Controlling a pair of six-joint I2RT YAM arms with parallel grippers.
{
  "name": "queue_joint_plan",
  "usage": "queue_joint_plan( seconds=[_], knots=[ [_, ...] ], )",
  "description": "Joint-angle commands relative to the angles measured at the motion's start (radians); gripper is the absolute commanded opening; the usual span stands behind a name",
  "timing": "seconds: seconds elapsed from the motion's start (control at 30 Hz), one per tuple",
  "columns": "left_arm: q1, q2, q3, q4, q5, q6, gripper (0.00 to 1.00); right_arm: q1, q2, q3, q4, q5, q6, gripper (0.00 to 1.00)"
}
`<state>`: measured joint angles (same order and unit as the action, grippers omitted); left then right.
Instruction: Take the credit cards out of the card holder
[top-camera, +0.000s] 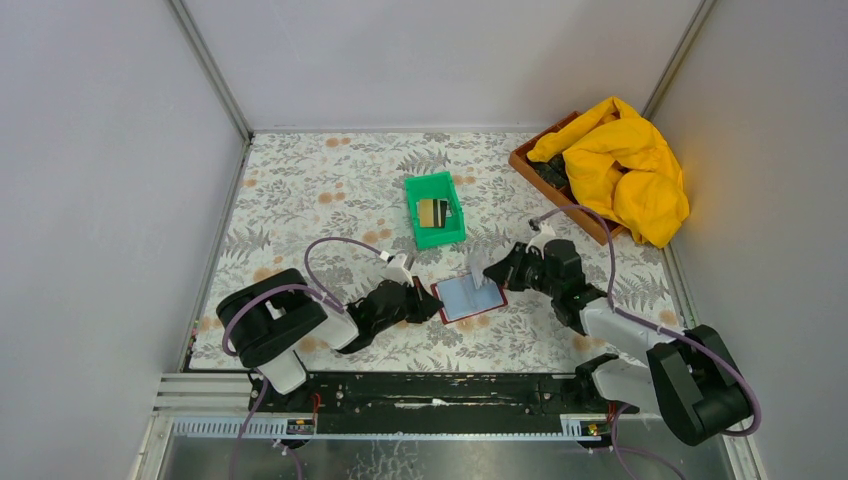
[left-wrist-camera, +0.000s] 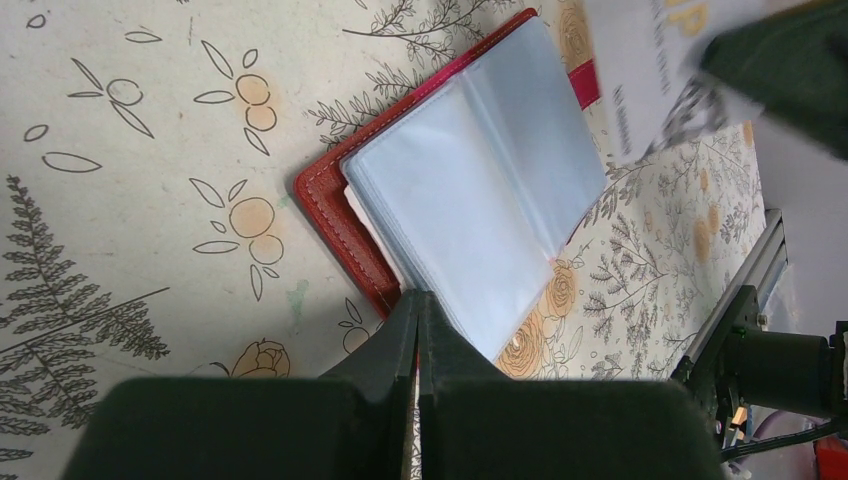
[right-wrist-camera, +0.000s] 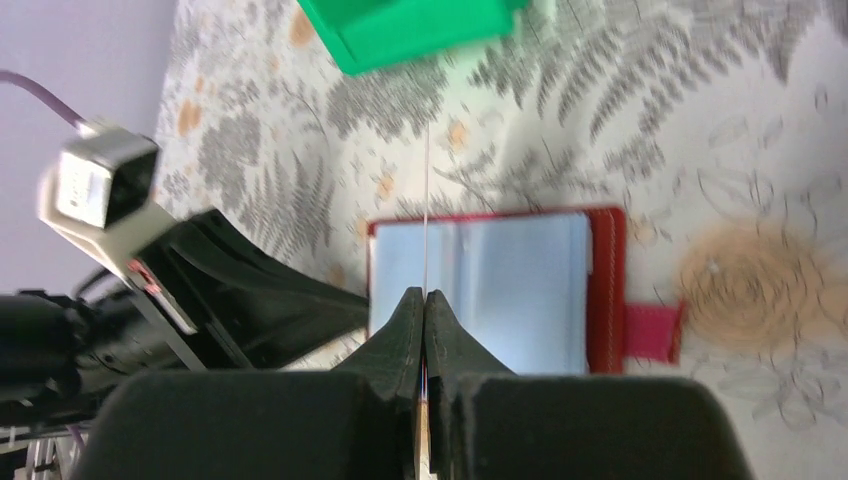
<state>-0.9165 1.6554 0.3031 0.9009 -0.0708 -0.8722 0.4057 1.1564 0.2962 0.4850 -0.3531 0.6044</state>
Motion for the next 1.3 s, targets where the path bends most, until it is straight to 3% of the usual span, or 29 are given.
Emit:
queue_joint_plan(
  seconds=[0.0, 0.17, 0.5, 0.7, 1.27],
  knots=[
    [-0.004, -0.012, -0.006, -0.039, 0.016, 0.035, 0.00, -0.003, 0.035, 0.137, 0.048, -0.039, 0.015, 0.00],
    [-0.004, -0.019, -0.012, -0.036, 0.024, 0.042, 0.00, -0.003, 0.196, 0.312, 0.119, -0.056, 0.042, 0.00],
    [0.004, -0.062, -0.014, -0.081, 0.043, 0.082, 0.00, -0.001, 0.604, 0.778, 0.023, 0.017, -0.042, 0.00],
    [0.021, -0.105, -0.022, -0.123, 0.034, 0.112, 0.00, 0.034, 0.783, 0.970, -0.062, 0.074, -0.090, 0.00],
    [0.039, -0.112, -0.046, -0.109, 0.042, 0.104, 0.00, 0.151, 0.935, 1.149, -0.221, 0.205, -0.200, 0.00]
  ],
)
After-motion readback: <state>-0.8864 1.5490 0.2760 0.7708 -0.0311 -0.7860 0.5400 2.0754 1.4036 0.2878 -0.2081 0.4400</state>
